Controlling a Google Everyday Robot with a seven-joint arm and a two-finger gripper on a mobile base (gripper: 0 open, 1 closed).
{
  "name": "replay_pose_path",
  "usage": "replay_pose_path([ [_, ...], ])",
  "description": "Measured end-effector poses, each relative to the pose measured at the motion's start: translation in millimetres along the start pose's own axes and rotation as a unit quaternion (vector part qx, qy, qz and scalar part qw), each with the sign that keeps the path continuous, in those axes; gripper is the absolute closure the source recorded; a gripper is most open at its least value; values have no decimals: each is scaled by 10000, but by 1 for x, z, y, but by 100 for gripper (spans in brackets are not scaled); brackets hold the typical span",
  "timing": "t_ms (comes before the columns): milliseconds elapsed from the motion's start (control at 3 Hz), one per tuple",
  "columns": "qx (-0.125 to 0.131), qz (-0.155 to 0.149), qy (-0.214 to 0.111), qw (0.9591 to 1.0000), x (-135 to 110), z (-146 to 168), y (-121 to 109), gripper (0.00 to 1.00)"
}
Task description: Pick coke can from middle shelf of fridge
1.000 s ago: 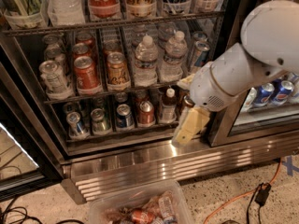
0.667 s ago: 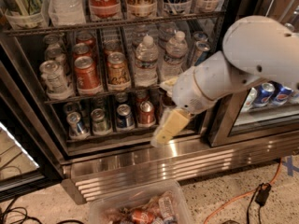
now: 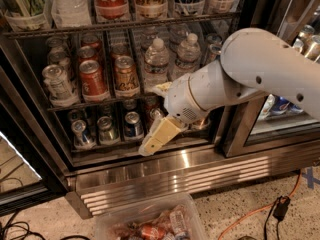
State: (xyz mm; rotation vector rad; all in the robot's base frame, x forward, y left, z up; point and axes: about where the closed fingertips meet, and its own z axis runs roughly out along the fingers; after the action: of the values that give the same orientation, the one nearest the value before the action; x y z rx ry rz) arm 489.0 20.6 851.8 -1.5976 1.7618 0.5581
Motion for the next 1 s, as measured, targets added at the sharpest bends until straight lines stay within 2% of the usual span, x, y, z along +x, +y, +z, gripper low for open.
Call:
replay_pose_path([
  [333,-35,-198,-191,9996,-16,23,-1,0],
  [667,-45,-273,-560,9980,-39,62,-3,0],
  [1000,51,-22,-1003,9949,-47,98,-3,0],
])
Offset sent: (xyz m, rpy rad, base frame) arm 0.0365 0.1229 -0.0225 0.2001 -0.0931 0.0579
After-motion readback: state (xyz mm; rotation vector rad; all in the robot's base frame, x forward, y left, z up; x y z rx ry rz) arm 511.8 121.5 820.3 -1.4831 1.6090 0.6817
